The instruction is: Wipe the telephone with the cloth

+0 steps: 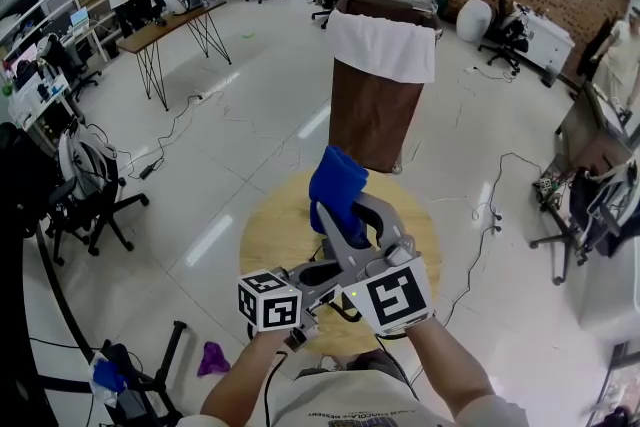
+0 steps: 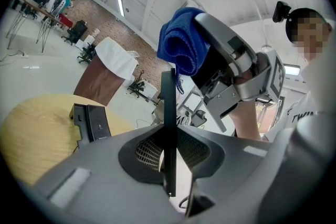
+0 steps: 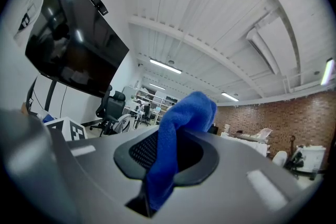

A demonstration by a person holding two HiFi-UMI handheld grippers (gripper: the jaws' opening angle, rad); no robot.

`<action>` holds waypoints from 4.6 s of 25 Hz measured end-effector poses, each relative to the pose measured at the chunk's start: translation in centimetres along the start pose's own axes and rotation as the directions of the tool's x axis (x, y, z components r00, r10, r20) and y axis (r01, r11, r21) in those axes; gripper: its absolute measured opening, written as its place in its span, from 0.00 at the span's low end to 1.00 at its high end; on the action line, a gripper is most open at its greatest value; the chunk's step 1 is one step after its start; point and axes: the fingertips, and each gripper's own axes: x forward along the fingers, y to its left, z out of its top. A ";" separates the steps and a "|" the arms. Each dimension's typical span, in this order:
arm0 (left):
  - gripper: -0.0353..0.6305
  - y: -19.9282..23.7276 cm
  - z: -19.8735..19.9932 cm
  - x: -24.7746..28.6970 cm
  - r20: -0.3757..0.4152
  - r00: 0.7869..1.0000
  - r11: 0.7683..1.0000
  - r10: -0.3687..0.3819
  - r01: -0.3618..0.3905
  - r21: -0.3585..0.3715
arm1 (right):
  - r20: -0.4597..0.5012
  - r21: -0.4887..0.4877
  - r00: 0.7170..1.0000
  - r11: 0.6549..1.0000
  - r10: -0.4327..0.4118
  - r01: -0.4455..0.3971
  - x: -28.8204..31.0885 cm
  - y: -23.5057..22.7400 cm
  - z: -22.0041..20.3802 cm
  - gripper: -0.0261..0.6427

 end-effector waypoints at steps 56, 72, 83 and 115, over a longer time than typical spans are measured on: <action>0.15 0.6 4.1 -3.3 0.149 0.989 0.998 -0.020 0.027 -0.049 | -0.101 0.106 0.986 0.985 -0.129 0.139 -3.4 -3.7 -6.3 0.13; 0.15 1.0 8.0 -3.9 0.220 0.975 0.999 -0.001 0.009 -0.035 | -0.136 0.153 0.986 0.981 -0.097 0.118 -5.3 -1.9 -8.4 0.13; 0.15 1.0 9.7 -4.2 0.244 0.970 1.000 0.006 0.000 -0.025 | -0.178 0.176 0.981 0.978 -0.079 0.110 -6.6 -0.7 -10.4 0.13; 0.15 -2.7 6.7 -3.0 0.081 0.976 0.979 -0.205 0.205 0.006 | -0.042 0.585 0.988 0.805 0.151 -0.098 -5.5 -0.4 -11.4 0.13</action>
